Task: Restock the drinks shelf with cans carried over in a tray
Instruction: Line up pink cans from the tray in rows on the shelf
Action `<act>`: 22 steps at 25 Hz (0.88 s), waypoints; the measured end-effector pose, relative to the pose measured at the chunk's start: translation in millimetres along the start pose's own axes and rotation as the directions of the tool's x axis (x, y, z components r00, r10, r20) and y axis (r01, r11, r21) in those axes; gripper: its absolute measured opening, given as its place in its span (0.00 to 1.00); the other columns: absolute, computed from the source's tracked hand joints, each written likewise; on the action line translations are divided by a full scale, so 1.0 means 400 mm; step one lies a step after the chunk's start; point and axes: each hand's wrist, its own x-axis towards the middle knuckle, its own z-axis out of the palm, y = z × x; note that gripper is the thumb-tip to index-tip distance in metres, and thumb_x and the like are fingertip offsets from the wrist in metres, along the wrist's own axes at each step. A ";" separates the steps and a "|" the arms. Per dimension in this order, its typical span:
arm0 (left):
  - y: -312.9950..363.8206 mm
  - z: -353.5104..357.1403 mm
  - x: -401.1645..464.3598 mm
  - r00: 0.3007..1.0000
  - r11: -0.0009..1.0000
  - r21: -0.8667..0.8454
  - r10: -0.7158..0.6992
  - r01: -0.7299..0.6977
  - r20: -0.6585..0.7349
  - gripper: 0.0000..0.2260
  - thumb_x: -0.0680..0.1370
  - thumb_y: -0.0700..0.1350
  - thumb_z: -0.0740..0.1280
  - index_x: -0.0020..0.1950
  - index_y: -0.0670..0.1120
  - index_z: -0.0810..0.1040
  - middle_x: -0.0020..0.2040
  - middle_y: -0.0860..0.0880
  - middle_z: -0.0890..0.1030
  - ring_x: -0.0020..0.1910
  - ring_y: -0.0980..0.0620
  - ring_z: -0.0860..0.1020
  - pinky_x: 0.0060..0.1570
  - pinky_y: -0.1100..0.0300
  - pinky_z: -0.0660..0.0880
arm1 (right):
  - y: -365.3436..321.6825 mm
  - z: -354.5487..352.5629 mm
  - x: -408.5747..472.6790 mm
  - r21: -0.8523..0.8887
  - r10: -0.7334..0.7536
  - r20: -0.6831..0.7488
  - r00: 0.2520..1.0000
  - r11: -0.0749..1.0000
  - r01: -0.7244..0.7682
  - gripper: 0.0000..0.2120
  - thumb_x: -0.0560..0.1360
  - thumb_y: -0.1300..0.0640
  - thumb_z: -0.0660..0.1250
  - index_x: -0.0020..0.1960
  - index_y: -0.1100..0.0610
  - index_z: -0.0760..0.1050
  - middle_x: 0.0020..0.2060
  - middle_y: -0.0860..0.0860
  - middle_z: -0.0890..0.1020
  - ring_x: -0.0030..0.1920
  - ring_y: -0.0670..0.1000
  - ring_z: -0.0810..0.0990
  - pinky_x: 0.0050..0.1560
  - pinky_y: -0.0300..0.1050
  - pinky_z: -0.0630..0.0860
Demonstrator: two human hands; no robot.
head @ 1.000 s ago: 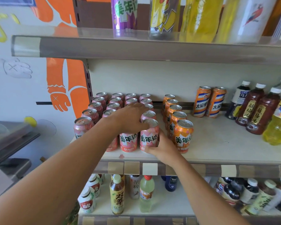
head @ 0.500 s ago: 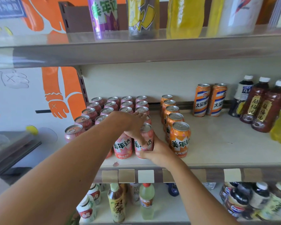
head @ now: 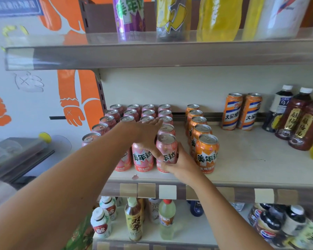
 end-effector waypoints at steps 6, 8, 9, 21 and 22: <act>-0.139 0.013 -0.069 0.998 0.998 -0.005 -0.069 0.069 -0.003 0.62 0.62 0.68 0.75 0.77 0.51 0.33 0.79 0.56 0.39 0.78 0.51 0.47 0.75 0.46 0.54 | -0.030 0.064 -0.063 -0.303 -0.256 -0.334 0.907 0.941 0.154 0.53 0.70 0.44 0.75 0.80 0.56 0.43 0.79 0.48 0.49 0.78 0.46 0.47 0.72 0.29 0.42; -0.161 0.018 -0.066 0.997 0.997 0.008 -0.073 0.073 -0.010 0.64 0.59 0.71 0.75 0.77 0.52 0.33 0.79 0.56 0.40 0.78 0.49 0.49 0.74 0.43 0.57 | -0.038 0.074 -0.060 -0.489 -0.408 -0.342 0.846 0.846 0.211 0.50 0.71 0.42 0.73 0.80 0.58 0.47 0.79 0.52 0.50 0.79 0.50 0.47 0.78 0.46 0.50; -0.169 0.017 -0.064 0.997 0.997 0.017 -0.070 0.071 -0.010 0.65 0.58 0.71 0.74 0.77 0.52 0.33 0.79 0.56 0.40 0.79 0.49 0.49 0.73 0.42 0.57 | -0.045 0.077 -0.057 -0.569 -0.468 -0.336 0.817 0.792 0.219 0.48 0.71 0.41 0.73 0.79 0.58 0.50 0.79 0.54 0.53 0.79 0.53 0.48 0.77 0.53 0.55; -0.164 0.028 -0.013 0.992 0.987 0.152 -0.060 0.043 0.107 0.66 0.53 0.76 0.72 0.78 0.53 0.38 0.80 0.54 0.46 0.78 0.48 0.55 0.69 0.41 0.63 | -0.201 0.049 -0.017 -0.835 -0.408 0.065 0.911 0.478 0.274 0.37 0.75 0.36 0.64 0.78 0.52 0.57 0.77 0.47 0.62 0.79 0.47 0.42 0.74 0.61 0.34; -0.161 0.032 -0.011 0.993 0.984 0.175 -0.055 0.036 0.106 0.64 0.56 0.75 0.72 0.79 0.52 0.39 0.80 0.53 0.46 0.78 0.48 0.54 0.70 0.41 0.62 | -0.205 0.053 -0.016 -0.832 -0.407 0.070 0.911 0.480 0.279 0.36 0.76 0.38 0.63 0.78 0.52 0.58 0.77 0.47 0.63 0.79 0.46 0.41 0.73 0.61 0.33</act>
